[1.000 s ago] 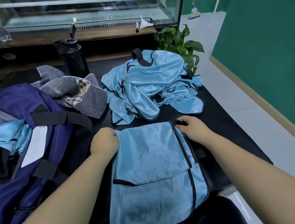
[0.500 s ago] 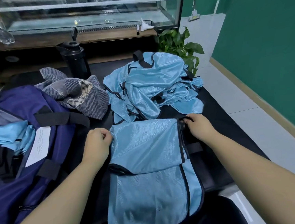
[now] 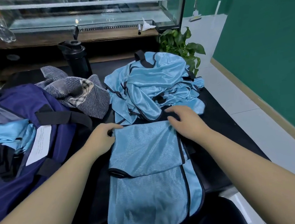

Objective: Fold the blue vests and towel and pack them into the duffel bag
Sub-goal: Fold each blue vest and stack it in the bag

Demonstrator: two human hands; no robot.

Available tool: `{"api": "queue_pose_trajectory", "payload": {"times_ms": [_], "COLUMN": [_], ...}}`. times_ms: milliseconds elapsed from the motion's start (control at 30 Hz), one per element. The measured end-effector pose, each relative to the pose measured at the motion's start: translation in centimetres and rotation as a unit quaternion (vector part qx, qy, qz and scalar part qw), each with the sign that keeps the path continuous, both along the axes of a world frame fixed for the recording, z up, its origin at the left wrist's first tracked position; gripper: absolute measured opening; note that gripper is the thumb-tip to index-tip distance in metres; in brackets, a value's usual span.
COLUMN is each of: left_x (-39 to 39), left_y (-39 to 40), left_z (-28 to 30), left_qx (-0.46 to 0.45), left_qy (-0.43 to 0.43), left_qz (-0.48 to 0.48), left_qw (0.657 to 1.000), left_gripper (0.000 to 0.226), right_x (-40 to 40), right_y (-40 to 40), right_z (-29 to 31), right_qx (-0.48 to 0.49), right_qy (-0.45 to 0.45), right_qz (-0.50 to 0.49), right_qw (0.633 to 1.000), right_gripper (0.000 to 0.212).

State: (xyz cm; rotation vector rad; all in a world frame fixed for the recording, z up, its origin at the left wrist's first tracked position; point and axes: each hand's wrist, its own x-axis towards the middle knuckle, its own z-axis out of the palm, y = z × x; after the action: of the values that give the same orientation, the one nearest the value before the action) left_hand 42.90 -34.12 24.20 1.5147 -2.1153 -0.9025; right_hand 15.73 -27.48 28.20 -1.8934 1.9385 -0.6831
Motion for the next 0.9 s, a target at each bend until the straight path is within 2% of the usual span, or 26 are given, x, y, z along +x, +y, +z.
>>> {"api": "queue_pose_trajectory", "payload": {"times_ms": [67,167,267,367,467,567,667,767,900], "left_x": [-0.1,0.2,0.9,0.4,-0.9,-1.5,-1.5,-1.4,-1.6], "left_y": [-0.2,-0.5,-1.0,-1.2,-1.6,-2.3,-3.1,-3.9,-4.5], "left_z": [0.2,0.2,-0.2,0.0,0.6,0.6,1.2,2.3,3.5], "left_qx": [-0.042,-0.079,-0.096,-0.127,-0.073,0.001,0.053,0.081,0.106], "left_qy": [-0.051,-0.091,-0.150,-0.153,-0.131,-0.218,-0.277,-0.309,-0.305], "left_qz": [0.018,0.057,0.050,0.047,-0.032,-0.089,-0.100,-0.140,-0.175], "left_qw": [0.998,0.991,0.983,0.979,0.988,0.972,0.954,0.937,0.930], "left_gripper": [0.030,0.024,0.024,0.030,0.028,0.039,0.025,0.017,0.014], "right_x": [0.9,1.5,1.2,1.0,1.2,1.0,0.3,0.3,0.7], "right_y": [0.0,0.2,0.2,-0.7,-1.9,-3.2,-4.5,-5.3,-6.0], "right_z": [-0.1,-1.0,-1.1,-0.2,0.5,0.3,0.5,0.9,1.2], "right_qx": [0.033,0.153,0.246,0.225,0.195,0.239,0.289,0.329,0.352], "right_qy": [0.077,0.205,0.185,0.152,0.130,0.149,0.140,0.171,0.201], "right_qz": [0.069,0.118,0.103,0.081,0.073,0.091,0.079,0.082,0.089], "right_qw": [0.994,0.960,0.946,0.959,0.969,0.955,0.944,0.925,0.910], "right_gripper": [0.047,0.065,0.073,0.068,0.061,0.063,0.059,0.054,0.042]}}
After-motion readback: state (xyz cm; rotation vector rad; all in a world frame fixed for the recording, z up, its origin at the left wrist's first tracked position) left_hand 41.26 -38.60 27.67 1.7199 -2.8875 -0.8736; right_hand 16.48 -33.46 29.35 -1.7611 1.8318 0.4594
